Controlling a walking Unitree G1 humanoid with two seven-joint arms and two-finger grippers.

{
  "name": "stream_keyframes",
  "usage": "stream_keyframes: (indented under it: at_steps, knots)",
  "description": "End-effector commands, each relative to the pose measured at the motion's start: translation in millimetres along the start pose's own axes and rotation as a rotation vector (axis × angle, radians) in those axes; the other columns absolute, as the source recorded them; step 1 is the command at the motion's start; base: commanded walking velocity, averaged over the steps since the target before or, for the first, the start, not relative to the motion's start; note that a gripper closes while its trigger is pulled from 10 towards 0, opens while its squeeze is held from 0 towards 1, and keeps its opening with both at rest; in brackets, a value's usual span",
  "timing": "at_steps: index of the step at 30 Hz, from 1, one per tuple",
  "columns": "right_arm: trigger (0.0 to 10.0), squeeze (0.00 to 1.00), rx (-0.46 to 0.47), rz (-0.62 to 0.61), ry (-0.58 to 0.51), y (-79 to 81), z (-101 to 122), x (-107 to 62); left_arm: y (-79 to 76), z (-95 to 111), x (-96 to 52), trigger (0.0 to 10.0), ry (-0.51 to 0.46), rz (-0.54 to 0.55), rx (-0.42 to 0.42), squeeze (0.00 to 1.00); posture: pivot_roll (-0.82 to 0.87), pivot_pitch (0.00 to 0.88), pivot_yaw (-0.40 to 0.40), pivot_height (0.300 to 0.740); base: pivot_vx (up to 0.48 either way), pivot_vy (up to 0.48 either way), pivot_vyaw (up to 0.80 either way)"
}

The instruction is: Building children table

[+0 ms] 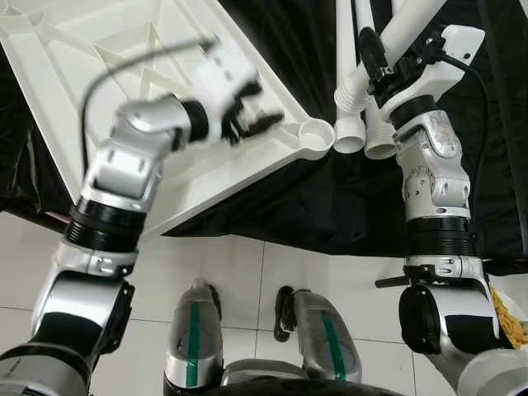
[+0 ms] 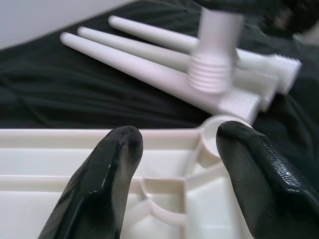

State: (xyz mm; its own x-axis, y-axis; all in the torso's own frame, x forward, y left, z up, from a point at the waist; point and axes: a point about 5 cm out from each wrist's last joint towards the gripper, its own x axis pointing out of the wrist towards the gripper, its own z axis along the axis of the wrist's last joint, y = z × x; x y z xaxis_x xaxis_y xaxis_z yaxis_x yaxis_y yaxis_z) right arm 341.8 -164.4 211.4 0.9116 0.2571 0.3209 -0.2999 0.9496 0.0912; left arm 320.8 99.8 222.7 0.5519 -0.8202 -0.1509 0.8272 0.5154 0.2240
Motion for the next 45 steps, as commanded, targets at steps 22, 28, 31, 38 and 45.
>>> stream_keyframes:
  at_steps: [22, 28, 31, 38, 45]
  knots:
    - [10.0, 0.0, 0.042, 0.148, 0.04, 23.2, -4.9, -4.3, 30.9, -10.5, 7.0, 10.0, -0.173, 0.562, -0.383, 0.0, 0.12, 0.061, -0.065, 0.74, 0.0, 0.0, 0.0]
    - [10.0, 0.0, 0.049, 0.169, 0.08, 31.6, -12.8, -10.7, 26.1, -17.6, 2.8, 10.0, -0.193, 0.607, -0.446, 0.0, 0.12, 0.049, -0.073, 0.74, 0.0, 0.0, 0.0]
    - [10.0, 0.0, 0.047, 0.169, 0.097, 33.4, -16.4, -13.2, 22.3, -20.0, 0.4, 10.0, -0.203, 0.626, -0.441, 0.0, 0.13, 0.045, -0.079, 0.74, 0.0, 0.0, 0.0]
    - [10.0, 0.0, 0.043, 0.169, 0.136, 37.2, -25.2, -17.9, 17.3, -25.9, -2.9, 10.0, -0.205, 0.673, -0.437, 0.0, 0.14, 0.037, -0.09, 0.74, 0.0, 0.0, 0.0]
    - [10.0, 0.0, 0.039, 0.169, 0.155, 40.5, -32.6, -20.2, 15.5, -26.4, -4.5, 10.0, -0.216, 0.684, -0.441, 0.0, 0.14, 0.031, -0.093, 0.74, 0.0, 0.0, 0.0]
